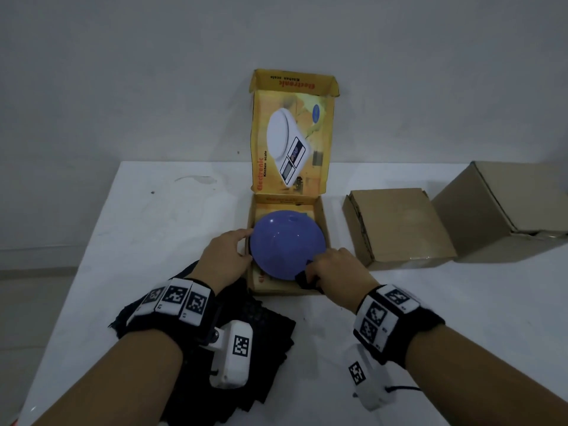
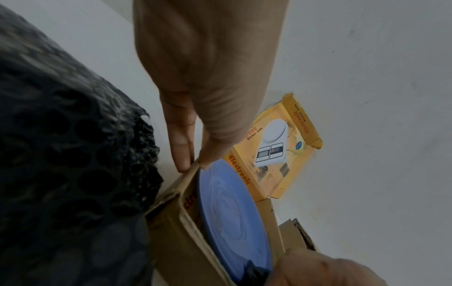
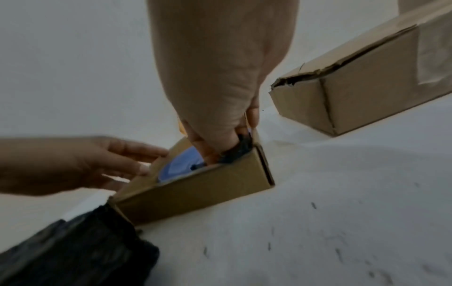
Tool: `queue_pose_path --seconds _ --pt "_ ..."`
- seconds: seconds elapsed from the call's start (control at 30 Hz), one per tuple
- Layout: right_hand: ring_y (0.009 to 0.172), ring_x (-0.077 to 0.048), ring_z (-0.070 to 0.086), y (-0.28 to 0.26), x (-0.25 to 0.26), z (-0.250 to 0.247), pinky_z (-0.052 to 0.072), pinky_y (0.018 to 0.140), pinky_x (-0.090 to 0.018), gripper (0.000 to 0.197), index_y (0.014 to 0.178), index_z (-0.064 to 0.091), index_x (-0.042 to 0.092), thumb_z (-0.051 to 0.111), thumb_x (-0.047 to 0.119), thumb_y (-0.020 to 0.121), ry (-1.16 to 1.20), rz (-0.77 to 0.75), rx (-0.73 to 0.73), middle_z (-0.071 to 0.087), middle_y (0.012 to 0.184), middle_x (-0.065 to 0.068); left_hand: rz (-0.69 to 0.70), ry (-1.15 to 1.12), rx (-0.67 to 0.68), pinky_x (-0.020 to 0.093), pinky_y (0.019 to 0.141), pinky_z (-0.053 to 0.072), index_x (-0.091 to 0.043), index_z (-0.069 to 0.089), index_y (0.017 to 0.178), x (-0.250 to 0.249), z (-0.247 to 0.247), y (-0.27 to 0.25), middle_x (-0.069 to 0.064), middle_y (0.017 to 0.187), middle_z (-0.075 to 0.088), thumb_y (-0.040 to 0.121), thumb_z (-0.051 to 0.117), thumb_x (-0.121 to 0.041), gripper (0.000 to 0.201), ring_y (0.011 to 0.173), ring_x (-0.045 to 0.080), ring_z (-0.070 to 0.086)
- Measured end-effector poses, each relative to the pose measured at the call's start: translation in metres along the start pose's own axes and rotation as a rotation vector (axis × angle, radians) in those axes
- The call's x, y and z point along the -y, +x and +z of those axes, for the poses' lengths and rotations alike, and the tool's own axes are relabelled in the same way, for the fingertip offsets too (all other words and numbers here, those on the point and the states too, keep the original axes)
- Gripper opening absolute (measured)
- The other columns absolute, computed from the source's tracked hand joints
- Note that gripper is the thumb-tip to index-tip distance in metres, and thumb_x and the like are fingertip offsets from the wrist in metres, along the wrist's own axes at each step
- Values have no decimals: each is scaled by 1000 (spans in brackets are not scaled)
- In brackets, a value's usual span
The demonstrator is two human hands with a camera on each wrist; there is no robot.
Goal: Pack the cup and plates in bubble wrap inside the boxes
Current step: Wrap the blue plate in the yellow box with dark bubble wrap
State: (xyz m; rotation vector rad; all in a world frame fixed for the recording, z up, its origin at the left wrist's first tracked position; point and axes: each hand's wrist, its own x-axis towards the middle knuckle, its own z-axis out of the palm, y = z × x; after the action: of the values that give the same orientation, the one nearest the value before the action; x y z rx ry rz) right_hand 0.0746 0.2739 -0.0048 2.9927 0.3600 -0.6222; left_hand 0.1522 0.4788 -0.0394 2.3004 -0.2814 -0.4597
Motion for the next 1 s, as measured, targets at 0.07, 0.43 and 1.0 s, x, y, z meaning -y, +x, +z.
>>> queue_pose_path --seconds 0.07,0.43,1.0 --pt "107 -28 50 1 5 4 31 86 -34 30 110 64 19 43 10 92 -36 12 -20 56 114 -6 -27 -38 53 40 96 49 -25 50 135 0 -4 0 12 122 63 84 65 -10 55 101 28 64" --pt "88 -23 60 -19 83 21 41 65 -29 46 98 58 18 63 58 78 362 -19 -64 65 96 -3 43 -55 93 17 66 47 -45 60 117 14 -28 -6 -8 87 69 87 56 -9 47 73 8 65" --pt "92 -23 60 -12 64 27 41 66 -27 13 96 62 19 61 25 84 510 83 -98 65 99 -3 41 -138 79 33 86 54 -41 57 121 16 -21 -3 -20 116 60 89 56 -11 43 83 5 64"
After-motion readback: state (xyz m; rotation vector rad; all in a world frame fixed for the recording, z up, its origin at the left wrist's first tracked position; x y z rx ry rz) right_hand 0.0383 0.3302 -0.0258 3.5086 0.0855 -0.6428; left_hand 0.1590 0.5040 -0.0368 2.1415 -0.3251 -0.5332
